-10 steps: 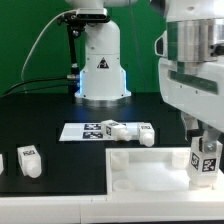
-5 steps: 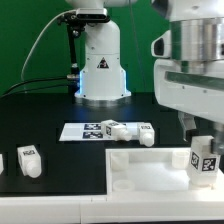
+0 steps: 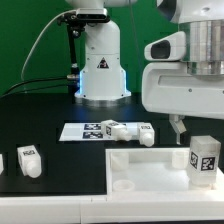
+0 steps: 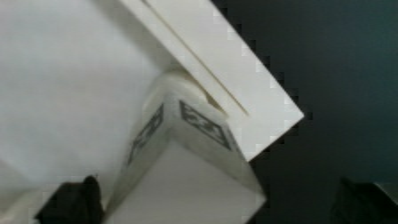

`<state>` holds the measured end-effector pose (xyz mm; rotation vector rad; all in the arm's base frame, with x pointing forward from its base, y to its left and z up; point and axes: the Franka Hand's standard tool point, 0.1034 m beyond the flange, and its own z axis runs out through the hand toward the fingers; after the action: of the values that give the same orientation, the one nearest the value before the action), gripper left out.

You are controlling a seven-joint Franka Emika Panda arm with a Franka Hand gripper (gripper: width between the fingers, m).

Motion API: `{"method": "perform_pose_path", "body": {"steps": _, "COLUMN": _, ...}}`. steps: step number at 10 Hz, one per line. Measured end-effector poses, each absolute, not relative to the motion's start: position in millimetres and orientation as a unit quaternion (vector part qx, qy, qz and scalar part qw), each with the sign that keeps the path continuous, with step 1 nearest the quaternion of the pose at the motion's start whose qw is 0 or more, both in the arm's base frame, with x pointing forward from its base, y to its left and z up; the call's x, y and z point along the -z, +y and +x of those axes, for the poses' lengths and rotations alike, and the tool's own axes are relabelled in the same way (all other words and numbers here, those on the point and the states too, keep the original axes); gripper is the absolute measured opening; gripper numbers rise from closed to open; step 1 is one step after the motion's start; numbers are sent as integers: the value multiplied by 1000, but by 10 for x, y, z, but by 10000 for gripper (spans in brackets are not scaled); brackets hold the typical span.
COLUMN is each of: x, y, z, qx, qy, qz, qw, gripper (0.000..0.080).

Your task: Assemble square table

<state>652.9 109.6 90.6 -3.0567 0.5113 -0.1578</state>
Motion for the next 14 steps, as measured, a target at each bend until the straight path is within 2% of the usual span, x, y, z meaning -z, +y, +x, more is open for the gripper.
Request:
{"method": "perform_pose_path", "body": {"steps": 2, "x": -836, "y": 1069, "z": 6502, "qx": 45, "qy": 54, "qz": -997, "qw": 16, "gripper": 649}}
{"method": "perform_pose_path", "body": {"steps": 4, "x": -839, "y": 1067, "z": 6509, "qx": 47, "qy": 66, "qz": -997, "qw": 17, "gripper": 649}}
{"method": "perform_pose_path", "body": {"steps": 5, "x": -838, "y": 1065, "z": 6509, "qx": 47, "qy": 66, "qz": -997, "qw": 17, "gripper": 509}}
{"method": "perform_pose_path", "body": {"steps": 6, "x": -836, "y": 1066, "z": 6508, "qx": 46, "qy": 87, "qz": -995, "qw": 18, "gripper": 509}}
{"method": "perform_pose_path", "body": {"steps": 7, "x": -834, "y": 1067, "z": 6507, "qx": 45, "qy": 127, "qz": -991, "qw": 20, "gripper": 358}}
{"method": "perform_pose_path", "body": {"steps": 8, "x": -833, "y": 1067, "z": 6507, "qx": 44, "qy": 164, "qz": -985, "qw": 22, "gripper": 285}}
{"method": "perform_pose_path", "body": {"steps": 12, "x": -822, "y": 1023, "z": 6500, "qx": 40, "qy": 362, "qz": -931, "qw": 23, "gripper": 285}}
{"method": "perform_pose_path", "body": {"steps": 14, "x": -799, "y": 963, "z": 6457, "qx": 35, "qy": 554, "qz": -831, "qw": 38, "gripper": 285}}
